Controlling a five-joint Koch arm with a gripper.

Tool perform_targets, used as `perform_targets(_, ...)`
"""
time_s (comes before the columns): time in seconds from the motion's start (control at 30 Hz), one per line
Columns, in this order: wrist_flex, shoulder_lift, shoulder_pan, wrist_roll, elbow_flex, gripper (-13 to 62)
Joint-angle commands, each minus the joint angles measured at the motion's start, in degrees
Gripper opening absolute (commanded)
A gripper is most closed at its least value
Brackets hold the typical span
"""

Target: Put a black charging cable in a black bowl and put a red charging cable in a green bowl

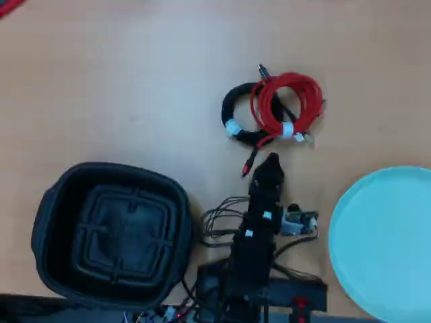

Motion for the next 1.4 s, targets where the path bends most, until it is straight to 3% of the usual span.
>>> perform_targets(0.0,1.23,5.19,-15.38,-2.37,-1.85,21.9)
perform_targets(0.5,3.96,5.19,-15.38,-2.20,-3.43,21.9)
perform_targets(0.8,48.34,5.01,-16.96,-2.46,-33.40,21.9)
perform_targets(1.37,76.46,5.10,-14.85,2.29,-65.48,21.9)
